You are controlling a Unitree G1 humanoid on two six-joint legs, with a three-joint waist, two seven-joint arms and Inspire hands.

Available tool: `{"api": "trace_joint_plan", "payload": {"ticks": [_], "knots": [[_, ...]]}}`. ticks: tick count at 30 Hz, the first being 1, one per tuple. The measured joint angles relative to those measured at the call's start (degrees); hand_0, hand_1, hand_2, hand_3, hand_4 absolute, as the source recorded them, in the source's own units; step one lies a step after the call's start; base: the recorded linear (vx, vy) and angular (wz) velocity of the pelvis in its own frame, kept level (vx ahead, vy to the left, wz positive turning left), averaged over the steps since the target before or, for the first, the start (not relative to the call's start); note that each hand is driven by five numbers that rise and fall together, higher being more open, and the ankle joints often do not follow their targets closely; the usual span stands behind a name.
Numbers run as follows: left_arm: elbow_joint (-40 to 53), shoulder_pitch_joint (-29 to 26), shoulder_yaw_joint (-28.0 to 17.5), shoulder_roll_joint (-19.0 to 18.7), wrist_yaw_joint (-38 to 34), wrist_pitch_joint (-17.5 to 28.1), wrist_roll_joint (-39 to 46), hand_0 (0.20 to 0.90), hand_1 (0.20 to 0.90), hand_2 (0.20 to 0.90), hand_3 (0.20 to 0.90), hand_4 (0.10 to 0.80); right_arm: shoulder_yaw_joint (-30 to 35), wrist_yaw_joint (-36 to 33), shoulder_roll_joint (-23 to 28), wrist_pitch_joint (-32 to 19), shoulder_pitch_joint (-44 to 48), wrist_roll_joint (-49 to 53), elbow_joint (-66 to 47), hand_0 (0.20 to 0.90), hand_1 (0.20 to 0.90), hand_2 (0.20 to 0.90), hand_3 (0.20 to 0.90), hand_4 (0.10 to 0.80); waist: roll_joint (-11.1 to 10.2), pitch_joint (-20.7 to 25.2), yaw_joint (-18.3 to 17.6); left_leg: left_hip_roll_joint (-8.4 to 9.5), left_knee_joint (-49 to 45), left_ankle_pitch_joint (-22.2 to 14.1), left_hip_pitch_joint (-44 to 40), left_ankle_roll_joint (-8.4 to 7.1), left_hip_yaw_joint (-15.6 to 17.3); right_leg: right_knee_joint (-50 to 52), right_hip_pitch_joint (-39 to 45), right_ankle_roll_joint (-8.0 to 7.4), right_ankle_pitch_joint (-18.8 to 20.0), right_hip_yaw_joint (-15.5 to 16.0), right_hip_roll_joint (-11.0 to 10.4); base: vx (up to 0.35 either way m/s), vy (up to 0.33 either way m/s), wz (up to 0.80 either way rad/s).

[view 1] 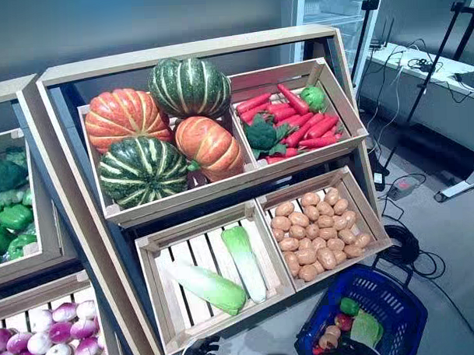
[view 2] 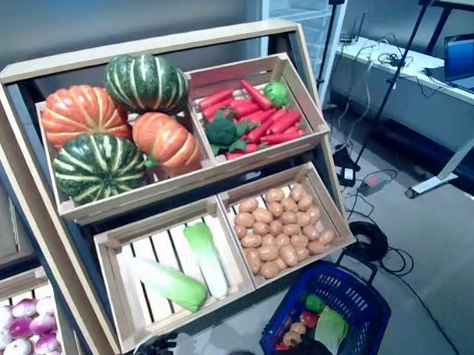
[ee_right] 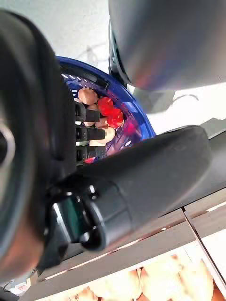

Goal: Put vegetables into the basket

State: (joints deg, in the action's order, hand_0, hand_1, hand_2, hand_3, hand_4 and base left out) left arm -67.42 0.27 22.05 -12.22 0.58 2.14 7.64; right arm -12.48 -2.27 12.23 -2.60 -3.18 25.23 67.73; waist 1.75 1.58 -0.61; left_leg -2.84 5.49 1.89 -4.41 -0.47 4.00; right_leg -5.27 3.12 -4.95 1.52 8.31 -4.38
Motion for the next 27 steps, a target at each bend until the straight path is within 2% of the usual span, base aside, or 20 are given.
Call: {"api": "trace_joint_plan", "payload": {"ticks": [9,13,16,19,23,27], "knots": [[-0.01,-0.11,0.00,-0.11,2.13,-0.04,-0.09,0.900,0.900,0.900,0.900,0.800,0.00,0.04,0.04,0.00,0.08,-0.07,0.03,0.900,0.900,0.900,0.900,0.800,0.10,0.00,-0.06,0.00,-0.01,0.11,0.48,-0.16,0.05,0.00,-0.52,-0.01,0.01,-0.07,0.02,0.000,0.000,0.00],[0.90,-0.13,0.28,-0.66,10.81,-0.52,2.27,0.900,0.900,0.900,0.900,0.800,-0.01,0.04,0.18,0.00,0.23,-0.13,-0.07,0.900,0.900,0.900,0.900,0.800,0.47,-0.21,-0.20,0.02,-0.09,0.11,0.50,-0.17,0.39,0.00,-0.70,-0.05,0.05,-0.33,0.02,-0.025,0.011,-0.02],[9.16,0.63,4.14,-2.79,17.39,-1.45,2.48,0.900,0.900,0.900,0.900,0.800,-1.49,0.04,0.96,0.57,0.39,-0.14,-1.01,0.900,0.900,0.900,0.900,0.800,1.03,-0.86,-0.08,0.07,0.00,0.14,0.90,-0.16,0.58,0.03,-1.36,-0.16,0.13,-0.50,0.00,-0.065,0.036,-0.03],[26.52,1.55,9.01,-7.99,24.76,-4.48,5.50,0.900,0.900,0.900,0.900,0.800,-2.18,0.08,2.20,2.31,0.41,-0.15,-3.46,0.900,0.900,0.900,0.900,0.800,1.96,-2.15,-0.11,0.05,0.00,0.15,1.11,-0.17,0.96,0.01,-1.64,-0.29,0.30,-1.27,0.06,-0.060,0.030,-0.09],[42.11,0.24,9.78,-12.73,31.86,-5.94,6.80,0.900,0.900,0.900,0.900,0.800,-2.28,0.18,3.47,2.69,0.08,-0.15,-4.08,0.900,0.900,0.900,0.900,0.800,2.69,-3.01,-0.14,0.07,-0.01,0.16,1.93,-0.17,1.08,0.00,-2.50,-0.67,0.58,-1.28,0.03,-0.025,0.022,-0.02],[52.28,-1.41,8.92,-16.97,35.41,-7.89,9.14,0.900,0.900,0.900,0.900,0.800,-2.27,1.38,4.60,2.63,-0.35,-0.16,-4.01,0.900,0.900,0.900,0.900,0.800,3.13,-3.71,-0.15,0.03,-0.36,0.20,2.15,-0.22,1.03,0.04,-2.64,-0.73,0.61,-1.10,0.06,0.009,0.002,0.00]]}}
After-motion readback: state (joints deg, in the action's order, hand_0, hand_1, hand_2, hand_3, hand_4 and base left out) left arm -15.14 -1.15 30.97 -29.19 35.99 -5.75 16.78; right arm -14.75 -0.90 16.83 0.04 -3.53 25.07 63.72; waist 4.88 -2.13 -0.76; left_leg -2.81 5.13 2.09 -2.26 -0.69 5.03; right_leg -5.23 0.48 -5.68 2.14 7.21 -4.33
